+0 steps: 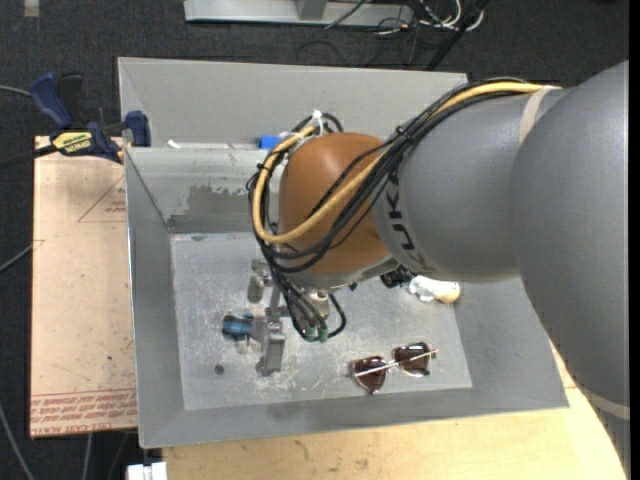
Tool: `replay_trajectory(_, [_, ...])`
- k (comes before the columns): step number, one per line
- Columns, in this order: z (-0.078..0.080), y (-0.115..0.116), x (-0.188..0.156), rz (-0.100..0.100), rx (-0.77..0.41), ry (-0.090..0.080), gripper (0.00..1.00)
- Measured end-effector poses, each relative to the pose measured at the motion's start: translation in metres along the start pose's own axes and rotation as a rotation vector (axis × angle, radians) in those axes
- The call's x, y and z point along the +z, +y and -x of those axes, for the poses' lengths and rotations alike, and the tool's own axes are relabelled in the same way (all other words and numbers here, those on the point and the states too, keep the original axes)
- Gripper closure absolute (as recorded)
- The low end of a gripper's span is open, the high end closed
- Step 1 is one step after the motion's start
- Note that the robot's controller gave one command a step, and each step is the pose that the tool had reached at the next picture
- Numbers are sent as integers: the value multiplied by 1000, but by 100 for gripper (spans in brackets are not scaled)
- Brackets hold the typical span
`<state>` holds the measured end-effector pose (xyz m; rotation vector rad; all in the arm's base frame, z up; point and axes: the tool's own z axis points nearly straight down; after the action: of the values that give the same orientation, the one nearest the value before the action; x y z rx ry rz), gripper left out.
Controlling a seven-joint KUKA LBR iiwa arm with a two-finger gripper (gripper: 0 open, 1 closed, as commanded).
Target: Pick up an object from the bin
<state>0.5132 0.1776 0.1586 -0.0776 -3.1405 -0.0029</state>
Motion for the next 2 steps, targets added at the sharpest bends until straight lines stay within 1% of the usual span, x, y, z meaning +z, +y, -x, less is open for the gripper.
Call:
replay_trajectory(1, [28,-9,43,0,-119,-3,0])
replay_trajectory(2, [-1,-15,85,0,66,-2,0])
